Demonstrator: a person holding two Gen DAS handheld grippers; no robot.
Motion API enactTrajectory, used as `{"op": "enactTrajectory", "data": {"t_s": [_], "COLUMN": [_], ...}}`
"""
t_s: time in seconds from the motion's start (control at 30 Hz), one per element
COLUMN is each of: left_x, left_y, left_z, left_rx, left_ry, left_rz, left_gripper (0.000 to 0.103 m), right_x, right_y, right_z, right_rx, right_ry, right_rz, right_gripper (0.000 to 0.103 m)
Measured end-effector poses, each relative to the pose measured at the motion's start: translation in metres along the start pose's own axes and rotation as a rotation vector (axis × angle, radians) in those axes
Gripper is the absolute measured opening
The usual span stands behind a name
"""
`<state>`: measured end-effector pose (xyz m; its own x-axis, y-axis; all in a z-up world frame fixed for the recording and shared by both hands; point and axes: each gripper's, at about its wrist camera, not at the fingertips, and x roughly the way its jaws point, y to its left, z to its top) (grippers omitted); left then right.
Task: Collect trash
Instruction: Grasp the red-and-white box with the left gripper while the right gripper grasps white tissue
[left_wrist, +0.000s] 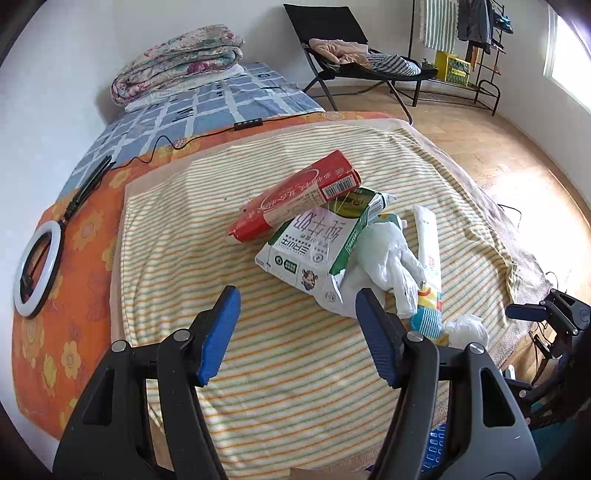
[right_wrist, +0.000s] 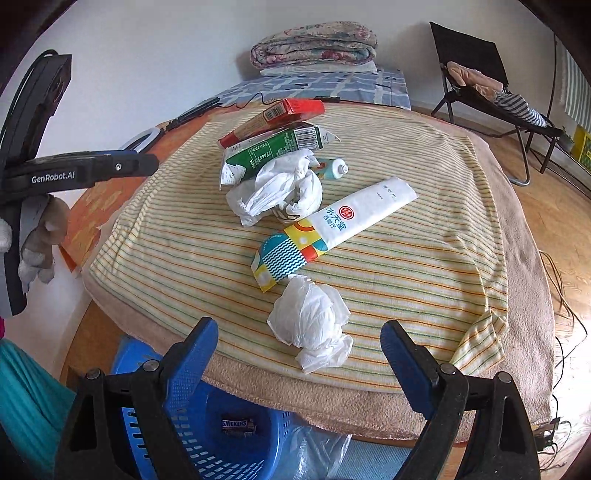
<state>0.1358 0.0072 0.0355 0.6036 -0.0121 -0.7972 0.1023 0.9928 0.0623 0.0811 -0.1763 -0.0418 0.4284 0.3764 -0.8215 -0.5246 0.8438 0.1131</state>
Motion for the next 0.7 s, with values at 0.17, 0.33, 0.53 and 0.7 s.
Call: {"op": "enactTrajectory", "data": {"t_s": [0.17,0.33,0.53,0.7], "left_x": [0.039,0.076,0.106,0.117], "left_y": [-0.009,-0.013,-0.016,-0.007], "left_z": [0.033,0.050,0.063,0.079], "left_rx": [0.109,0.182,0.245,0.236], "left_ry": [0.019,0.062,0.088,0.100], "left_rz": [0.038,0.031,0.053,0.022], "left_gripper": [0.067,0.067,0.067,0.066], "right_x": [0.014,0.024,0.033,0.040], "right_y": [-0.002,-0.009,-0.014,-0.013], "right_z": [0.006,0.010,0.017,0.021], "right_rx": [-0.003,0.029,0.051,0.050], "right_ry": [0.027,0.057,0.082,0.099], "right_rz": [0.023,0.060,0.098,0.113], "right_gripper": [0.091,0.091,0.091,0.090]}}
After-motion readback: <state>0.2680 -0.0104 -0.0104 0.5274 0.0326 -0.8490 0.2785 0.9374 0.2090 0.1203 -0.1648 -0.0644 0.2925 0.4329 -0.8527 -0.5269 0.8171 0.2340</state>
